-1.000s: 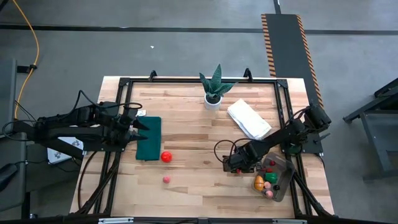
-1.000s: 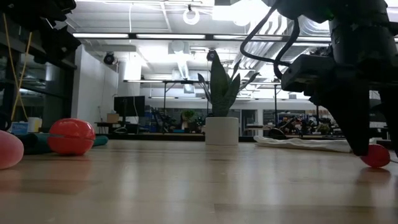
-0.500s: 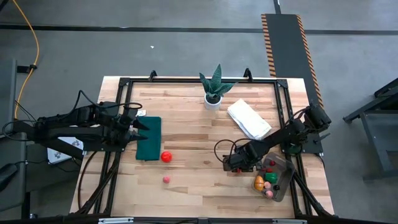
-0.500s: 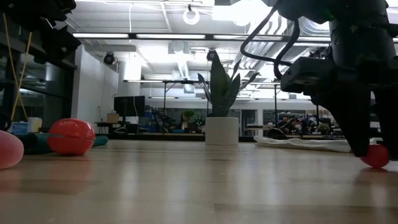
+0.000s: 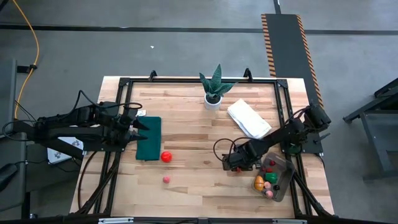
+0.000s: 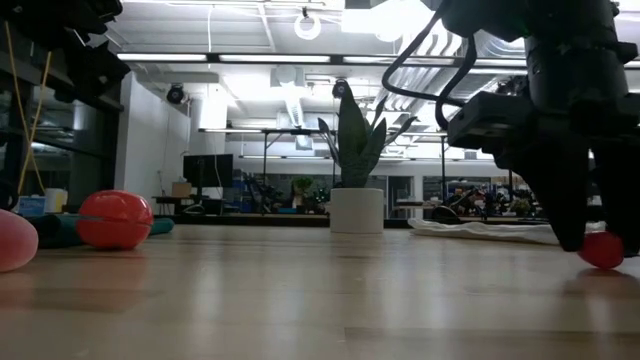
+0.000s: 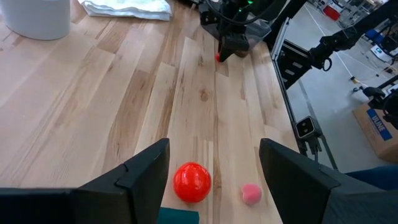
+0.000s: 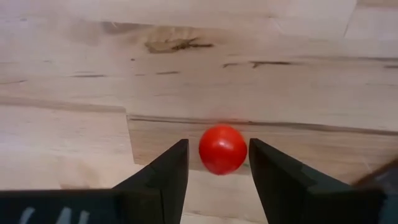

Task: Pick and placing Produce into tupperware
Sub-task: Put the red cherry into the black bin

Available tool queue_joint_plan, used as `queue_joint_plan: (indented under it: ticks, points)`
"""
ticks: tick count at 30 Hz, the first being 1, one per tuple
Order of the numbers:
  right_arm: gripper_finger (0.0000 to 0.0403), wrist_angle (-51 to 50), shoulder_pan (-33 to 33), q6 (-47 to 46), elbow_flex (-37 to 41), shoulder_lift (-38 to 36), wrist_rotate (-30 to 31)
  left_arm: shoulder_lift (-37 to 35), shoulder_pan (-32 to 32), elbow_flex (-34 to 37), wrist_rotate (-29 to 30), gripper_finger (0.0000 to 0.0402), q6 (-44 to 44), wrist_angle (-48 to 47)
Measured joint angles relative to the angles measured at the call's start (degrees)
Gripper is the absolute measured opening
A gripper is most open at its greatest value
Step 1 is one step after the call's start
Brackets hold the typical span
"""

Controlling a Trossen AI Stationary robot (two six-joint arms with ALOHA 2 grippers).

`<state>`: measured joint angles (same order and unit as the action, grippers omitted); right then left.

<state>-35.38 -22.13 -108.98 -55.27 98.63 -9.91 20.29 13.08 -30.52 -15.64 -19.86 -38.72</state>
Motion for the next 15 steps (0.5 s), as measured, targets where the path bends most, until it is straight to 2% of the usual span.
queue_joint_plan:
  ticks: [15]
  points:
    - [0.0158,-0.44,0.98,1.44,0.0,0.02,-0.72,0.0,0.02,0.0,0.02,0.0236,0.0,0.01]
